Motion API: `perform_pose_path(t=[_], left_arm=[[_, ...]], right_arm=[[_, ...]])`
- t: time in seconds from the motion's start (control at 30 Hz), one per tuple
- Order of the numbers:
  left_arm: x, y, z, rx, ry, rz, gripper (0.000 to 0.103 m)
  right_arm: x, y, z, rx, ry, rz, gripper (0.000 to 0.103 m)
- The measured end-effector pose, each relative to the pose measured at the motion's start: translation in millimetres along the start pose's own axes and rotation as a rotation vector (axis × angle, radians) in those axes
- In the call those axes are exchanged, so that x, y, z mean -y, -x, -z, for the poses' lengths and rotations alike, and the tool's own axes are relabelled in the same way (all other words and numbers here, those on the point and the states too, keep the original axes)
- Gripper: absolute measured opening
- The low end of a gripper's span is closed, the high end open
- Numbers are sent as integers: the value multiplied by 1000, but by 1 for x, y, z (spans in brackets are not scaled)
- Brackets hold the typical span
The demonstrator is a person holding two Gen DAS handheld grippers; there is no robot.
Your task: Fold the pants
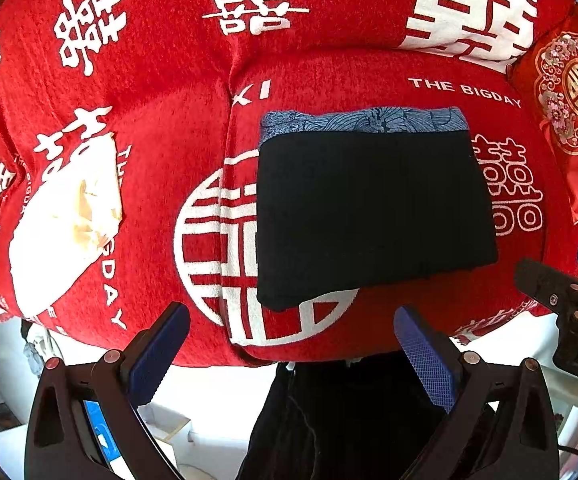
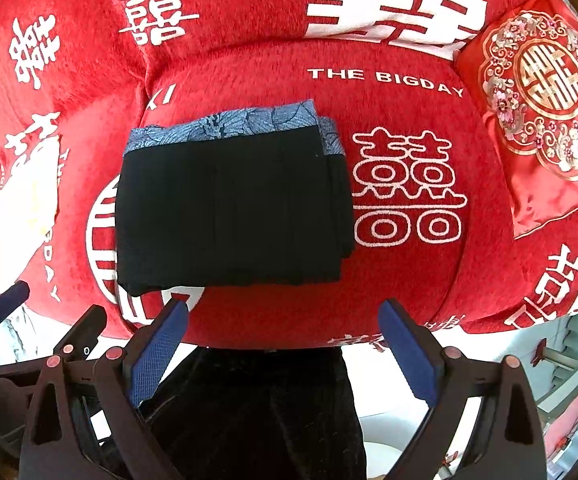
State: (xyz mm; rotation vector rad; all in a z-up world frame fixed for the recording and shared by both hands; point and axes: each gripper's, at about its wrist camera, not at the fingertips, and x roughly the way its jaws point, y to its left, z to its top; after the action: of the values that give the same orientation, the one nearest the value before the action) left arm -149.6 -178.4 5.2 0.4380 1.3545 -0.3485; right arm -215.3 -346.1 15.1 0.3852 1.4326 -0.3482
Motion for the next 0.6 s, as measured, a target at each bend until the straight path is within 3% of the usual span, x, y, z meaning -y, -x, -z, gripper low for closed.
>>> perform_pose_path(t=[0.6], left_arm=[[2, -1, -2, 5, -14, -8, 103]], right_arm=[[-8, -1, -5, 6, 15, 17, 97]])
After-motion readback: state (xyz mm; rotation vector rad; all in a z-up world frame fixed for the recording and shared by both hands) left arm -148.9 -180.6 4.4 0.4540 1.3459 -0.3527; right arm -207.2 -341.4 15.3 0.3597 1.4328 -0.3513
